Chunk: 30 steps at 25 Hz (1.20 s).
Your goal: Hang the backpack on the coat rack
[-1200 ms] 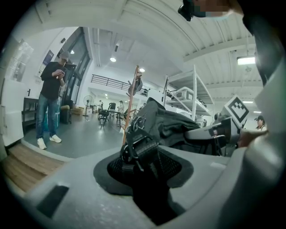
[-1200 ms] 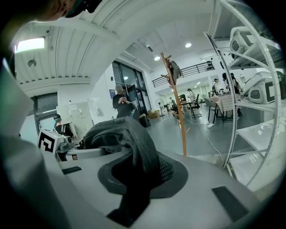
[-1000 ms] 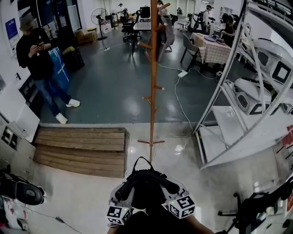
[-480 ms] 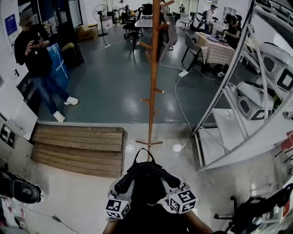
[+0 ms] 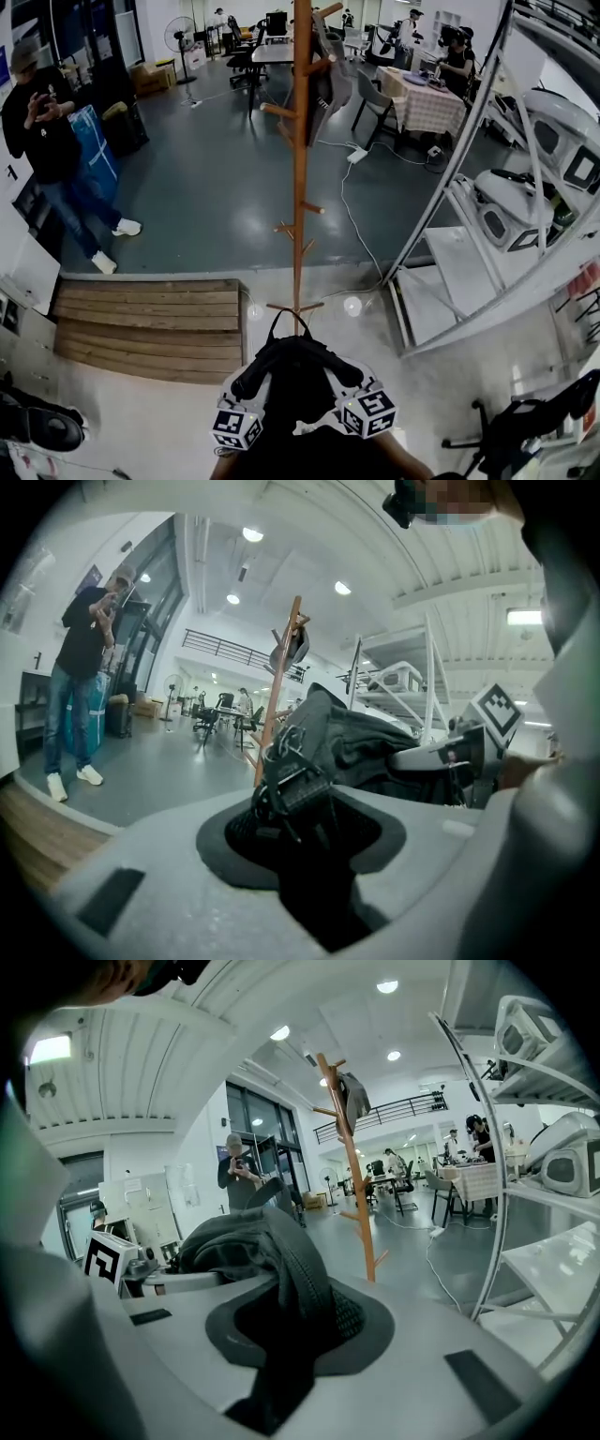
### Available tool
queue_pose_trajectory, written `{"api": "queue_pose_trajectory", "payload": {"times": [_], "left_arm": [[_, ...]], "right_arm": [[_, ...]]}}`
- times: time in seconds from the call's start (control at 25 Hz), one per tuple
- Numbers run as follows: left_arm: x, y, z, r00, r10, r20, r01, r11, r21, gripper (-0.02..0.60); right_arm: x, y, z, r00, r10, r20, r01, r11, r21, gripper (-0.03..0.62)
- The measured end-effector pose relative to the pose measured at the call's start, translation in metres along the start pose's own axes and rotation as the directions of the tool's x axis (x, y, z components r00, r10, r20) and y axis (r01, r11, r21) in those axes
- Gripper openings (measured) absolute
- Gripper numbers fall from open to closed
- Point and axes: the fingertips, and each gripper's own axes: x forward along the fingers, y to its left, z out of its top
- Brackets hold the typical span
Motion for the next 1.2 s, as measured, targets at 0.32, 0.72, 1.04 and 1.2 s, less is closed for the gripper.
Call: {"api": "queue_pose_trajectory", "payload": {"times": [0.32,0.72,1.04,1.2], "left_arm": [[0.045,0.052,0.015,0.999,-0.046,-0.015,0.046,0.999,0.005,0.15],[0.104,0.113,0.033,0.994,-0.105,-0.027,0.106,0.994,0.03,0.15],[0.15,0.15,0.037,0.988,-0.152,-0.038,0.153,0.988,0.035,0.15],[0.173,0.159,0.035,0.984,-0.173,-0.047,0.175,0.984,0.04,0.15]], "right_arm": [[0.06,-0.014,0.017,0.999,-0.039,0.004,0.039,0.999,0.026,0.067],[0.132,-0.034,0.038,0.997,-0.073,0.014,0.072,0.996,0.048,0.067],[0.18,-0.053,0.048,0.993,-0.118,0.027,0.116,0.991,0.061,0.066],[0.197,-0.069,0.047,0.989,-0.142,0.028,0.14,0.987,0.075,0.067]]}}
